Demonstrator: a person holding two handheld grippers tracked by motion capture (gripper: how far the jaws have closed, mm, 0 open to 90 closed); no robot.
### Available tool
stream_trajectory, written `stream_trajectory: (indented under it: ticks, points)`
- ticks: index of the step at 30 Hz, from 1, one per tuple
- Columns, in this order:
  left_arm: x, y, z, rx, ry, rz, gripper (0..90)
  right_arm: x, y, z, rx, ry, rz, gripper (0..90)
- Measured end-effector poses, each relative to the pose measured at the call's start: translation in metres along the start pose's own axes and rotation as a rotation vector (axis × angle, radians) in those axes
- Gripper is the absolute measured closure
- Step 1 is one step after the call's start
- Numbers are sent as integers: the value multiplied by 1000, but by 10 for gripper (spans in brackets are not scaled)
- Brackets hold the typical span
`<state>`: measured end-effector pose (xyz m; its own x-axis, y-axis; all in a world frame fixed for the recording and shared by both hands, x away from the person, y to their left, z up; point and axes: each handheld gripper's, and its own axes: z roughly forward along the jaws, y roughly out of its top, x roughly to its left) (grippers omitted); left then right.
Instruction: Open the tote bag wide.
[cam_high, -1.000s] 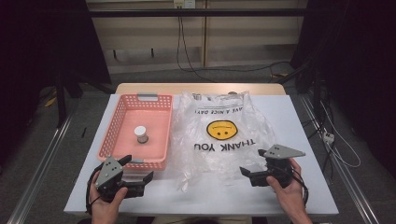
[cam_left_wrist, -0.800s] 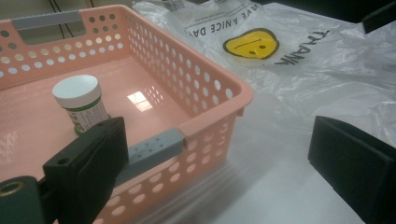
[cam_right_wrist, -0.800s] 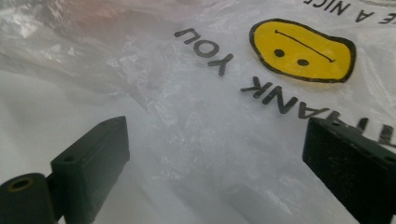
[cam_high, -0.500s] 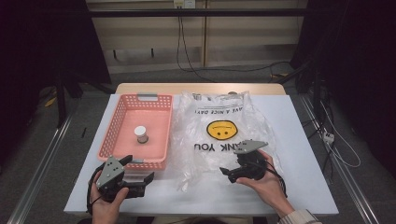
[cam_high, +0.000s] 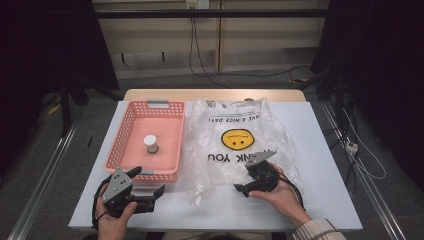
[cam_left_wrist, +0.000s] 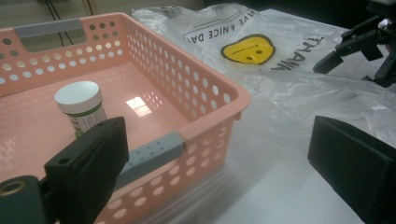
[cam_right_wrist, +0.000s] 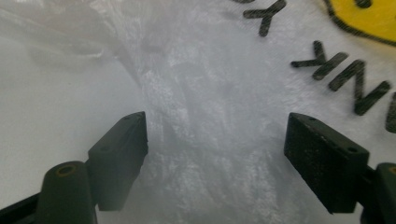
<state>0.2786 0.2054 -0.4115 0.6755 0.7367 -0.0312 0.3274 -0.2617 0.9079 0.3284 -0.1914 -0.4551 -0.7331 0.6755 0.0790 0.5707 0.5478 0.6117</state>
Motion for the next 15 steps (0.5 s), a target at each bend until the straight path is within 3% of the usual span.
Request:
stream_trajectory:
  ticks: [2,9,15]
  points:
    - [0,0,0,2,1,1,51,2,-1,3,6,2,-6,212]
    - [1,0,0,-2,-1,-2,52,2,0,2,7,-22,-11,348]
    - [1,0,2,7,-3,-7,52,-1,4,0,15,-40,6,585]
